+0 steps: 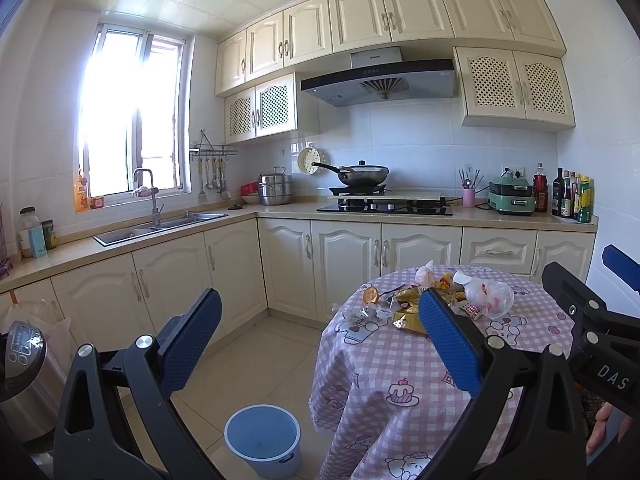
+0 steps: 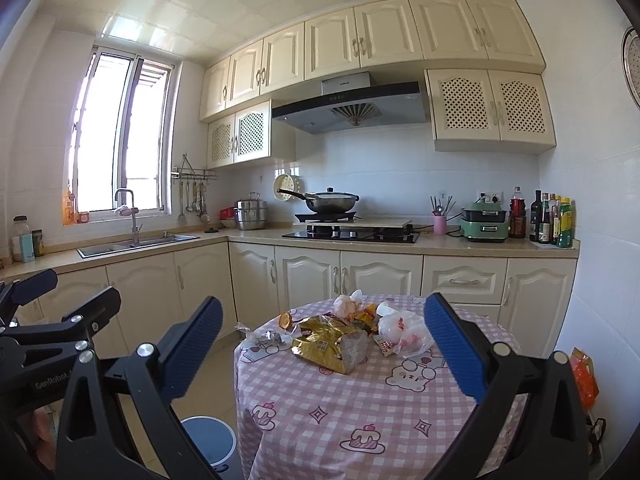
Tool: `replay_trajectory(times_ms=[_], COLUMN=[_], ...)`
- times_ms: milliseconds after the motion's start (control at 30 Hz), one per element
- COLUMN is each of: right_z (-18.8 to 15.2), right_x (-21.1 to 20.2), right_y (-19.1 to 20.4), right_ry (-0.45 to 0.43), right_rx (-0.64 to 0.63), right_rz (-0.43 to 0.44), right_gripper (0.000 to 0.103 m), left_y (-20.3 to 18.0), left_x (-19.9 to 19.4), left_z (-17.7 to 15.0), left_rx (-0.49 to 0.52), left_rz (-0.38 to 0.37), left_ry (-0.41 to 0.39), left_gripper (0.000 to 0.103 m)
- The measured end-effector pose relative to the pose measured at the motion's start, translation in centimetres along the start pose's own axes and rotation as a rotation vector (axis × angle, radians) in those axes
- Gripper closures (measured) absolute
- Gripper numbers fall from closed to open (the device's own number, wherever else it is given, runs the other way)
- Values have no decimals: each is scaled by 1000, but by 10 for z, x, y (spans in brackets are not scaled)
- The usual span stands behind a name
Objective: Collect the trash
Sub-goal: 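Move the right tool to the gold snack bag and close on it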
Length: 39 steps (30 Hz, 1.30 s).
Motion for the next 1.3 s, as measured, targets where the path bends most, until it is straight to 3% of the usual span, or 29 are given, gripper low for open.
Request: replay_trajectory(times_ms=[767,1000,1300], right_z=[-35,-48,-94], right_x=[98,139,201], right_y=[-9,-36,-75], right_ry=[153,226,364], right_rx=[27,63,111], right_rz=[5,-54,-131], right_gripper=[4,4,4], left_y=[-13,-22,-53], left_x=[92,135,203], left_z=[-16,-26,-58], left_rx=[4,-10,-8], left_rz=[-10,-49,-121], left_ry=[184,267,388], left_gripper=[8,8,8])
Point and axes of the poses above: each gripper's, at about its wrist camera, not at the fingertips, and x roughly the way its jaws point, y to its left, z to its top, the point moved 2 cm from there along x, roughly the way its jaws point, and after that the axes turned 9 degrees about -y, right-handed, at the moved point
